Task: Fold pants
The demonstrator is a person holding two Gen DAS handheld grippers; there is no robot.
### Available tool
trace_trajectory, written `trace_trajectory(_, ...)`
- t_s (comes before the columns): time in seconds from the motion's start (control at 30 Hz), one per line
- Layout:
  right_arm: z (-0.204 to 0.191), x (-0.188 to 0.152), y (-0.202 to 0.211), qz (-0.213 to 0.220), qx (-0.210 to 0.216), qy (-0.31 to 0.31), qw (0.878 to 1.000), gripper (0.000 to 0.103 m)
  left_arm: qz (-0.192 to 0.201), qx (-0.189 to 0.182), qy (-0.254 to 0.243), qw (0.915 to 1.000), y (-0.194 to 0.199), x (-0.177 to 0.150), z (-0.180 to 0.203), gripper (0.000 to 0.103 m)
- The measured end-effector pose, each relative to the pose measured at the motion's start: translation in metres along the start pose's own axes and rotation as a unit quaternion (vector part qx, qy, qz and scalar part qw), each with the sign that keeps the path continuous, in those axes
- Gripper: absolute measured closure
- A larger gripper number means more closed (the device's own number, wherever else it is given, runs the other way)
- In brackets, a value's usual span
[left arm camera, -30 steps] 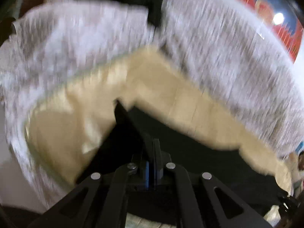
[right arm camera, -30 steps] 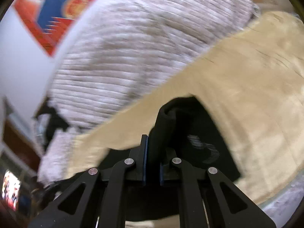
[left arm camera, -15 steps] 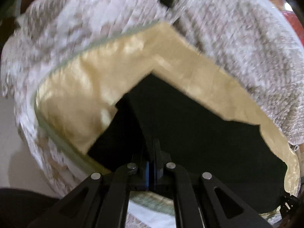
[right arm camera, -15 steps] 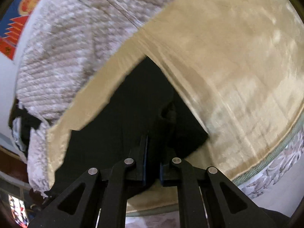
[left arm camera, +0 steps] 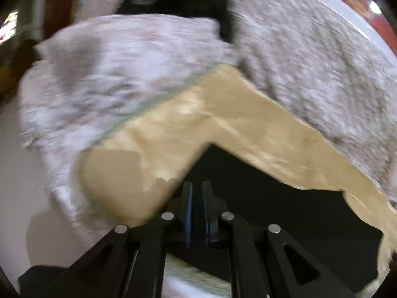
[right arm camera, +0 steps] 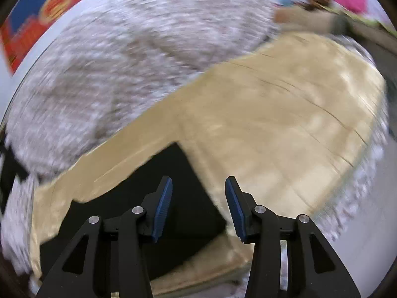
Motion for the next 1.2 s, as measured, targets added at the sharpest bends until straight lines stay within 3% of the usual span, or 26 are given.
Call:
trace_trajectory(0.07, -0.024, -0.007, -0.022, -0.036, 0.018, 0.048, 0.998, 0.058, -0.019, -0.047, -0.028, 0.9983, -0.016, 0.008, 0.024, 0.080)
trace_trajectory(0.13, -0.040, -0.013, -0.046, -0.062, 0.018, 0.088, 0.994, 0.058, -0.032, -0.075, -0.065, 0.9946, -0.037, 0.014, 0.047, 0.079)
trace_trajectory(0.2, -0.059, -0.015, -0.071, -0.090, 0.016, 0.118, 0.989, 0.058, -0.042, -0.069, -0.082, 0.9934, -0.053, 0.015, 0.054, 0.079)
trace_trajectory(0.3, -0.065, -0.005, -0.097, -0.076, -0.010, 0.148, 0.986, 0.058, -0.069, -0.046, -0.091, 0.9924, -0.081, 0.006, 0.045, 0.078)
trace_trajectory(0.37, -0.051, 0.004, -0.107, -0.061, -0.043, 0.147, 0.986, 0.058, -0.049, -0.049, -0.090, 0.9935, -0.076, 0.007, 0.040, 0.078)
trace_trajectory(0.43, -0.032, 0.014, -0.110, -0.057, -0.071, 0.107, 0.990, 0.058, -0.034, -0.024, -0.095, 0.9946, -0.072, 0.009, 0.037, 0.076)
trace_trajectory(0.53, -0.028, 0.022, -0.101, -0.045, -0.050, 0.068, 0.995, 0.058, -0.016, -0.033, -0.091, 0.9952, -0.063, 0.009, 0.036, 0.074)
trace_trajectory(0.6, -0.043, 0.013, -0.094, -0.039, -0.028, 0.095, 0.994, 0.058, -0.008, -0.055, -0.111, 0.9922, -0.059, 0.005, 0.048, 0.068)
trace_trajectory(0.7, -0.076, -0.017, -0.089, -0.054, 0.011, 0.148, 0.987, 0.057, -0.007, -0.095, -0.167, 0.9814, -0.056, -0.009, 0.084, 0.066)
trace_trajectory(0.77, -0.091, -0.037, -0.088, -0.068, 0.026, 0.179, 0.981, 0.051, -0.016, -0.106, -0.194, 0.9752, -0.056, -0.020, 0.104, 0.064)
trace_trajectory(0.83, -0.103, -0.051, -0.091, -0.075, 0.029, 0.210, 0.974, 0.051, -0.033, -0.098, -0.204, 0.9734, -0.064, -0.026, 0.114, 0.062)
trace_trajectory(0.97, -0.107, -0.063, -0.097, -0.089, 0.016, 0.229, 0.969, 0.049, -0.023, -0.074, -0.223, 0.9718, -0.063, -0.026, 0.124, 0.059)
trace_trajectory(1.03, -0.105, -0.061, -0.095, -0.088, 0.022, 0.222, 0.971, 0.049, -0.021, -0.073, -0.212, 0.9743, -0.059, -0.025, 0.119, 0.059)
trace_trajectory(1.2, -0.103, -0.059, -0.087, -0.076, 0.032, 0.220, 0.972, 0.049, -0.015, -0.031, -0.166, 0.9855, -0.061, -0.016, 0.085, 0.056)
Point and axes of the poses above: each gripper's, at about its wrist camera, not at the fingertips, and y roughly against the way its jaws point, z to its right, x to its top, the point moved 5 cm from there along -y, roughly the way its jaws point, and after that the axes turned 11 degrees about -y, right-handed, at the moved point
